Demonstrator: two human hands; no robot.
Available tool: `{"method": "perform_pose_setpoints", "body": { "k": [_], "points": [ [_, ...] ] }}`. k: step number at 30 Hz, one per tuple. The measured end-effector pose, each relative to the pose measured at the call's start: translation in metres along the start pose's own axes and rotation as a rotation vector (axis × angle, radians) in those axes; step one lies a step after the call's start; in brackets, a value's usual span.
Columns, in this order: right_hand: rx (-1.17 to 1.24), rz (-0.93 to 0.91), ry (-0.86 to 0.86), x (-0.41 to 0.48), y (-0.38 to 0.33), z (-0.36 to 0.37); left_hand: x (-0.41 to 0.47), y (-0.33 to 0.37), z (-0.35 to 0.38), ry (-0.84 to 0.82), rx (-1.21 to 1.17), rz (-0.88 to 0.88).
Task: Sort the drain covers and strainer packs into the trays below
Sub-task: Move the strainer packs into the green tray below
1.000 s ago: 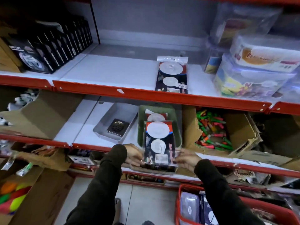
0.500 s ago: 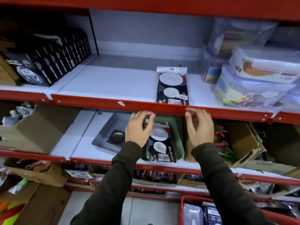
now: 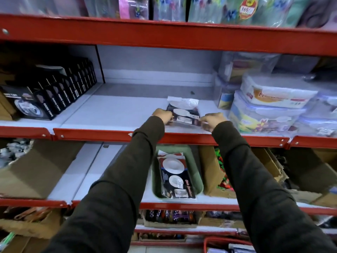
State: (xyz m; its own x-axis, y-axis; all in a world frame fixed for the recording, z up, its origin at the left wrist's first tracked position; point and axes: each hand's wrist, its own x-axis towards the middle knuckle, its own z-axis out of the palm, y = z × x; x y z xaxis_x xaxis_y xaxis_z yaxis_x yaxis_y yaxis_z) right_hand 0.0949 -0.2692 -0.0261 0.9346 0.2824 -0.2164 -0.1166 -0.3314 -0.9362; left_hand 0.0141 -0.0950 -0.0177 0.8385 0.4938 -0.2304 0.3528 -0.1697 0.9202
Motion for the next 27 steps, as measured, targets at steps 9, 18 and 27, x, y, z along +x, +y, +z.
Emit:
{"method": "perform_pose_setpoints", "body": {
  "k": [9, 18, 27],
  "points": [
    [0.507, 0.177, -0.585, -0.07, 0.079, -0.034, -0.083, -0.067, -0.04, -0.465, -0.237, -0.176],
    [0.274, 0.43, -0.81, -0.106, 0.221, -0.022, -0.128, -0.209, -0.001, -0.667, -0.015, -0.47],
    [0.175, 0.493, -0.334, -0.073, 0.247, 0.011, -0.093, -0.232, 0.039, -0.303, -0.156, -0.498]
  ]
}}
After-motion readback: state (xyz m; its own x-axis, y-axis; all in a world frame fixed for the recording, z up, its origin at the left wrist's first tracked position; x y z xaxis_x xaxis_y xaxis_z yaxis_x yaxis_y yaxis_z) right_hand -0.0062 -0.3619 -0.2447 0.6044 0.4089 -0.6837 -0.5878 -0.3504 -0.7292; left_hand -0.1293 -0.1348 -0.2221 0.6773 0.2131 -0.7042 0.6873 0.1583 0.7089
